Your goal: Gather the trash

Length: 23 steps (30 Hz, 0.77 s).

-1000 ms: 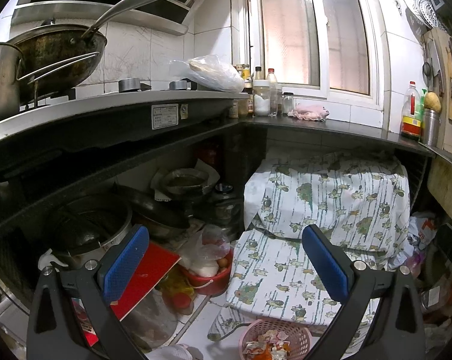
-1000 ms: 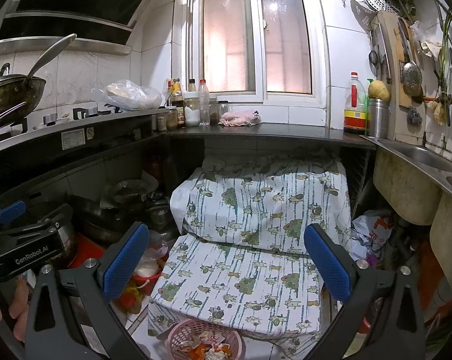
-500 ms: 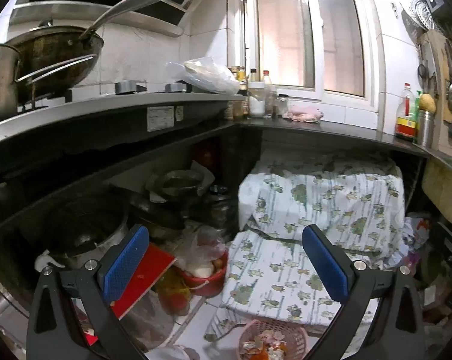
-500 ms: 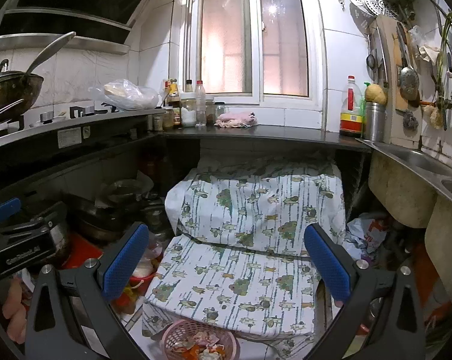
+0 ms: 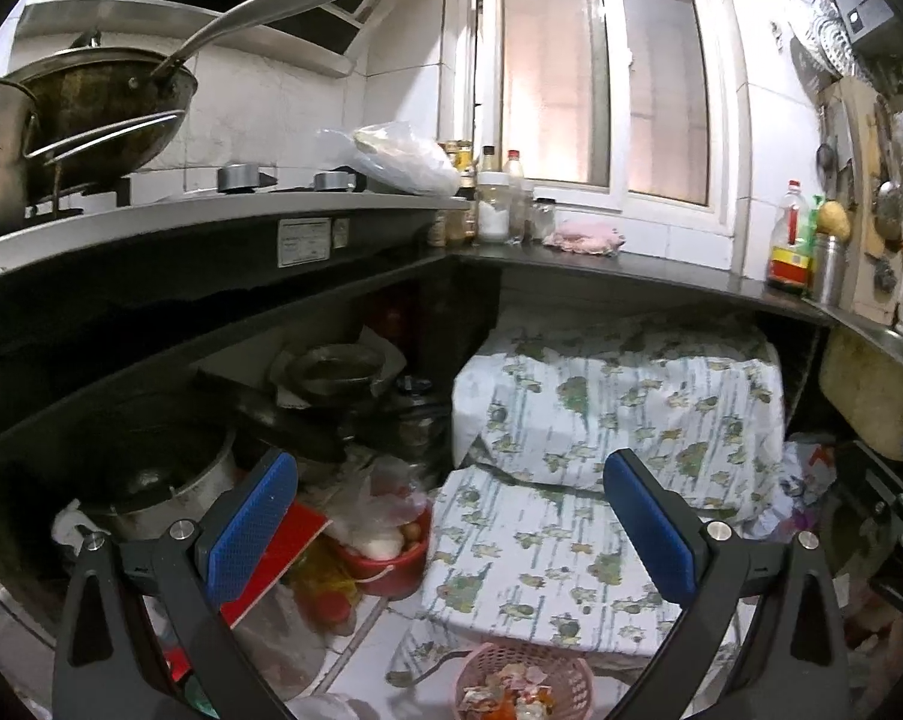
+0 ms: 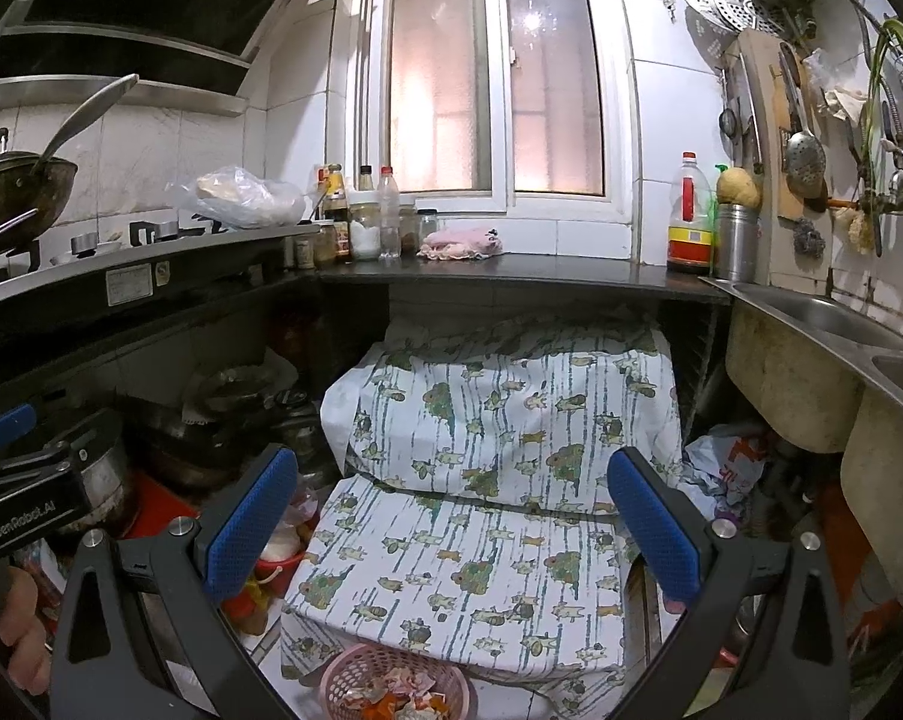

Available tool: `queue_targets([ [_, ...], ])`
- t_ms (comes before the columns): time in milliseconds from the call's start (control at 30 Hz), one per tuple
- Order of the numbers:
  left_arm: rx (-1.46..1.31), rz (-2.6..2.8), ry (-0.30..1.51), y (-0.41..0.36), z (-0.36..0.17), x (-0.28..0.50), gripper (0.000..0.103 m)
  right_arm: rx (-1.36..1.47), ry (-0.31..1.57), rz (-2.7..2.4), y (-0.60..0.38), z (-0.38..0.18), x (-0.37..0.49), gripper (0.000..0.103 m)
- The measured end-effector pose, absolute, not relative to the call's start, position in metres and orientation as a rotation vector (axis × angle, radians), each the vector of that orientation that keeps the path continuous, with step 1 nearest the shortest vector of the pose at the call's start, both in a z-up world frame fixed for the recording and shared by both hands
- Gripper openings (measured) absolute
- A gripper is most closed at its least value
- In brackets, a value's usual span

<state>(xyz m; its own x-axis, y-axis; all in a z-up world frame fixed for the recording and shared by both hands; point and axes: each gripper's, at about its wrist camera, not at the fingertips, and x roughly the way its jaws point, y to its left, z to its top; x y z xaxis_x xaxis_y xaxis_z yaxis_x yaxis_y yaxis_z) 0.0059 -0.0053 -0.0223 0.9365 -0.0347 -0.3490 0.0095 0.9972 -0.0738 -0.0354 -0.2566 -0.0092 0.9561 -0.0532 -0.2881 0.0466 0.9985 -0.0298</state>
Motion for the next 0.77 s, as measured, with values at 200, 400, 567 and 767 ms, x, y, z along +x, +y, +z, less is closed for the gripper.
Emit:
queue_targets([
  [200,-0.066,-0.007,0.352,-0.007,-0.023,0.007,0.103,-0.027,0.292,-0.056,-0.258,-0.008,-0.036,0.103],
  [400,-0.072,-0.023,0.357,-0.007,-0.025,0.01,0.103,-0.027,0.292,-0.056,-0.258,-0.009,-0.036,0.103],
  [567,-0.065,-0.024,0.385,-0.009,-0.029,0.018,0.103,-0.036,0.303,-0.055,-0.259,-0.012,-0.033,0.103],
  [767,-0.056,-0.034,0.392,-0.011,-0.03,0.02,0.103,-0.048,0.32,-0.06,-0.259,-0.018,-0.025,0.103],
])
